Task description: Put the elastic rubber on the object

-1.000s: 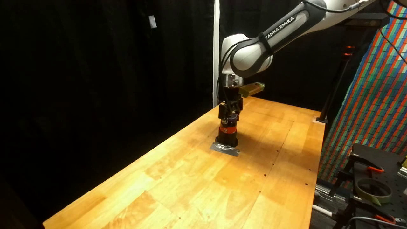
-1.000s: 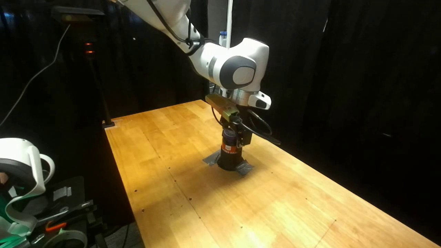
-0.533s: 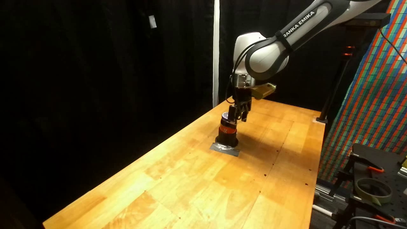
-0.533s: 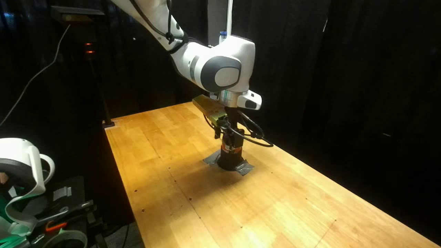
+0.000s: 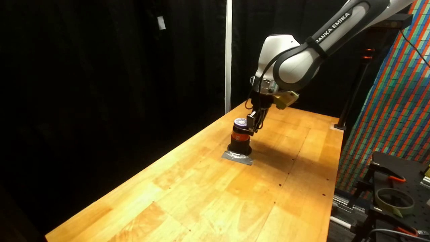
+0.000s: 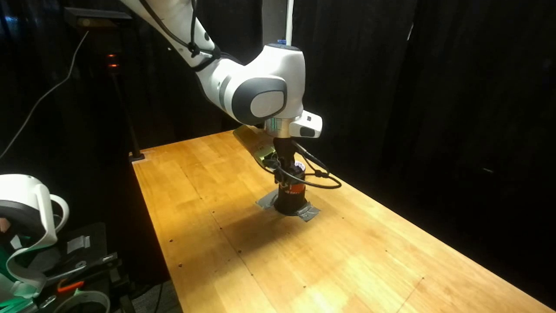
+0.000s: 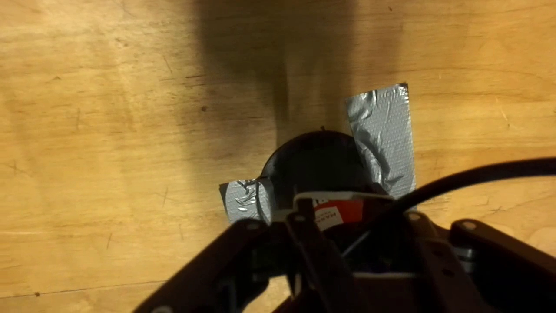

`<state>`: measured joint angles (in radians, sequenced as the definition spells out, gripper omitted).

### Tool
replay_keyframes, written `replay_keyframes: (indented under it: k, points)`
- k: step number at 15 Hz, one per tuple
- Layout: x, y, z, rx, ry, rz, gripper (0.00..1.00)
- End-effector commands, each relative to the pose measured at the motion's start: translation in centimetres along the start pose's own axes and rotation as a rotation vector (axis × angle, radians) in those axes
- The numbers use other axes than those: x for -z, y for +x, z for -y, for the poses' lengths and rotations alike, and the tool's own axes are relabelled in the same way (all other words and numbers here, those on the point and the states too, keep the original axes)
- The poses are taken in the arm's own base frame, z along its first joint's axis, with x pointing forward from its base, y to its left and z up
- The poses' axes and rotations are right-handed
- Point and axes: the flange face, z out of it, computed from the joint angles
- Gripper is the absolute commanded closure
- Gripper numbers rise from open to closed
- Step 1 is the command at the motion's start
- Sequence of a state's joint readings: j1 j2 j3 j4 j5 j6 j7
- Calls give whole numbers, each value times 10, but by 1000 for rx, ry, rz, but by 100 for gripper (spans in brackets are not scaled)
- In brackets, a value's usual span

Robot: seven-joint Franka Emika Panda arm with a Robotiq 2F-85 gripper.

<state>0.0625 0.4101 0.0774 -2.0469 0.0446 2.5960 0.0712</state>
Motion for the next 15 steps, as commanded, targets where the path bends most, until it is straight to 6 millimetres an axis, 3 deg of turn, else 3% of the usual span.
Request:
replay_keyframes:
  k: [1, 4, 5, 9, 15]
  points:
    - [19, -15, -5, 5, 10, -94, 89]
    - [27, -19, -4, 6, 25, -217, 95]
    - [28, -21, -4, 8, 27, -244, 90]
    - [29, -33, -6, 18, 42, -339, 88]
    - [26, -51, -15, 107, 86, -336, 90]
